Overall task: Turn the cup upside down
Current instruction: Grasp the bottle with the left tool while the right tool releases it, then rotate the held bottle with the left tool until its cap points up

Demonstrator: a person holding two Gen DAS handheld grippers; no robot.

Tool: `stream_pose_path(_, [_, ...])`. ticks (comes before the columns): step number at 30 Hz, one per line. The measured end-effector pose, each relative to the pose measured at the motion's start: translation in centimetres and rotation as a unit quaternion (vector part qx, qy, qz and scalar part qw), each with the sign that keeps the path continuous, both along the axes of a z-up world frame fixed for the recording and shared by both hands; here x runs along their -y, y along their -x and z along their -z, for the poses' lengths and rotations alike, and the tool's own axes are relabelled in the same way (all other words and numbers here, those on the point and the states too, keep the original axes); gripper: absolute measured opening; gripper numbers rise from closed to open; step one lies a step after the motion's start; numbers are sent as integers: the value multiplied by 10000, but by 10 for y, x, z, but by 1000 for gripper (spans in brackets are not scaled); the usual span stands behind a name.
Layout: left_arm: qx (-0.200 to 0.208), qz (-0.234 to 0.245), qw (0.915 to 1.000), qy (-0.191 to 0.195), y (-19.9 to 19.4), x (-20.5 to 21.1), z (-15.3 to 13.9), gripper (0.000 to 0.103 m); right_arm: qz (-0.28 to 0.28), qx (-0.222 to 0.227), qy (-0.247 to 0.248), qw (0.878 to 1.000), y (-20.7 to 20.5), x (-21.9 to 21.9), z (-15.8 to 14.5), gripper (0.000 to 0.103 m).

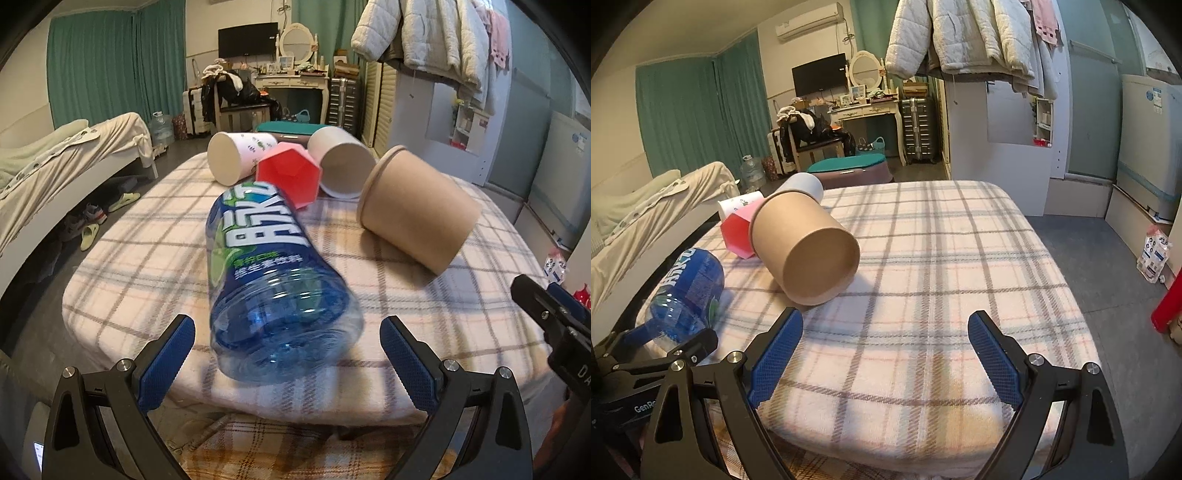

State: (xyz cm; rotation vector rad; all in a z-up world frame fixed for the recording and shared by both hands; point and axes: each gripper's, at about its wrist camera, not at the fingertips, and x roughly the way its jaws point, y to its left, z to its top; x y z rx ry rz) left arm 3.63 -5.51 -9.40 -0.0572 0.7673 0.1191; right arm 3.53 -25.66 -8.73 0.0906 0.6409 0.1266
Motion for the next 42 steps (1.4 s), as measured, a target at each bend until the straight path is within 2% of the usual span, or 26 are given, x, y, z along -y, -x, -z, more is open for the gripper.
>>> stream_pose_path(3, [-73, -5, 10000, 30, -1, -2, 3, 99, -35, -73, 65, 9999, -4, -4, 2, 91])
stream_pose_path(9, [-89, 168, 9998, 58, 1, -3, 1, 76, -111, -121, 129, 9998, -7, -11, 4, 91])
stream_pose_path(23, [51, 403, 9991, 82, 4, -10, -25, 76, -118, -53, 171, 9998, -2, -21, -2, 91])
stream_pose_path(29, [1, 396, 9991, 171, -7, -21, -35, 76, -125, -35, 218, 9997, 0, -25, -5, 91])
stream_pose_path(35, [36, 533, 9985, 81, -23, -28, -48, 76, -112, -42, 219, 9997, 1, -26, -5, 91])
stream_pose_path(42, [-192, 821, 9964, 89, -48, -37, -59, 75, -88, -72, 255, 9996, -1, -28, -6, 91])
